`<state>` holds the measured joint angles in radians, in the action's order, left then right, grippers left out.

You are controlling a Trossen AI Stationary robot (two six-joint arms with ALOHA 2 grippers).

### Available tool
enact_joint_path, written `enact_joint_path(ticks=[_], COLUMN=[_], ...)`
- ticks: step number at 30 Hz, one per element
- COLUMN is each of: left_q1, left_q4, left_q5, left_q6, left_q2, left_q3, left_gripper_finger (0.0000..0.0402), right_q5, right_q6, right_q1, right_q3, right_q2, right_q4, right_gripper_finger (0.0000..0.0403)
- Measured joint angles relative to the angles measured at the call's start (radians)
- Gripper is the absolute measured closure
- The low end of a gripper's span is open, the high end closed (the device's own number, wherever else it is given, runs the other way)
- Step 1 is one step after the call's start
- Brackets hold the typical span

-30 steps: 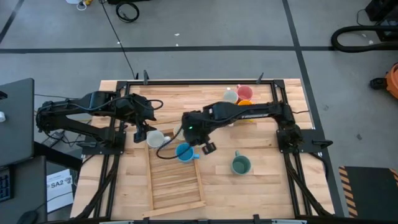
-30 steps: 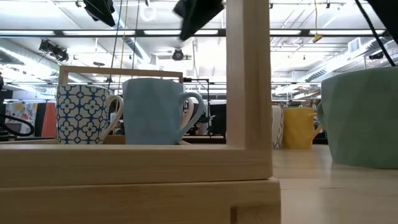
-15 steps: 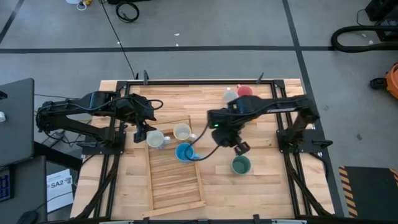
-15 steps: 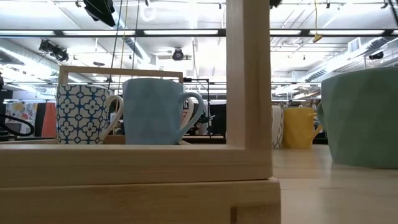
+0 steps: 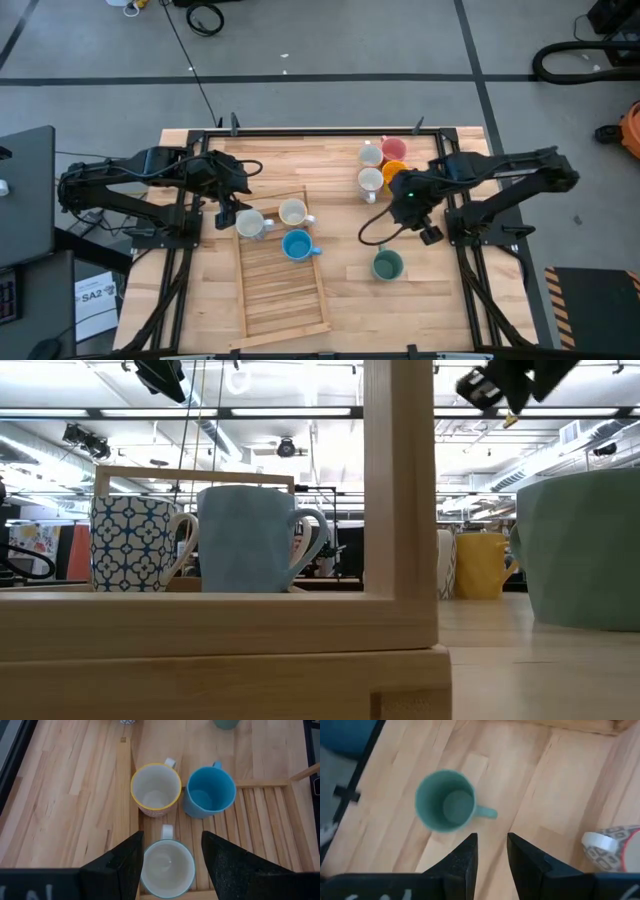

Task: Place coffee mugs
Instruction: Put the green mug on the shelf aligned with the light blue mug

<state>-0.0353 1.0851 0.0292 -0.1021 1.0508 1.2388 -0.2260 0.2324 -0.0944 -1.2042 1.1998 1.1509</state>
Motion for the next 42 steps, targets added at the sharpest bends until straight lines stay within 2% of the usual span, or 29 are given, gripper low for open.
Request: enact_joint_path(ticks=[6, 14, 17, 20, 27, 36, 42], left_q1=[0.0, 0.0, 0.0, 0.0, 0.0, 0.0, 0.0], left_q4=[0.0, -0.054, -0.083, -0.117, -0.189, -0.21, -0.211], left_q5=[0.0, 0.0, 0.0, 0.0, 0.0, 0.0, 0.0], left_q6=[-0.016, -0.012, -0.022, -0.022, -0.025, -0.025, -0.025], left_q2=[0.0, 0.0, 0.001, 0.001, 0.001, 0.001, 0.001], left_q3=[0.0, 0.0, 0.0, 0.0, -0.001, -0.001, -0.001], left_gripper_finger=[0.0198, 0.0198, 0.0198, 0.0198, 0.0198, 0.0198, 0.0198], right_q5=[0.054, 0.136, 0.127, 0.131, 0.14, 0.139, 0.182], right_q6=[-0.121, -0.12, -0.1, -0.088, -0.172, -0.312, -0.398], right_q1=[-0.005, -0.014, -0.014, -0.018, -0.027, -0.125, -0.201], right_q3=[0.235, 0.482, 0.488, 0.491, 0.49, 0.49, 0.49], right_q2=[-0.106, -0.126, -0.116, -0.112, -0.112, -0.093, -0.058], right_q4=[-0.234, -0.279, -0.359, -0.359, -0.365, -0.375, -0.425], right_gripper_finger=[0.0293, 0.0293, 0.0293, 0.0293, 0.0293, 0.0293, 0.0293])
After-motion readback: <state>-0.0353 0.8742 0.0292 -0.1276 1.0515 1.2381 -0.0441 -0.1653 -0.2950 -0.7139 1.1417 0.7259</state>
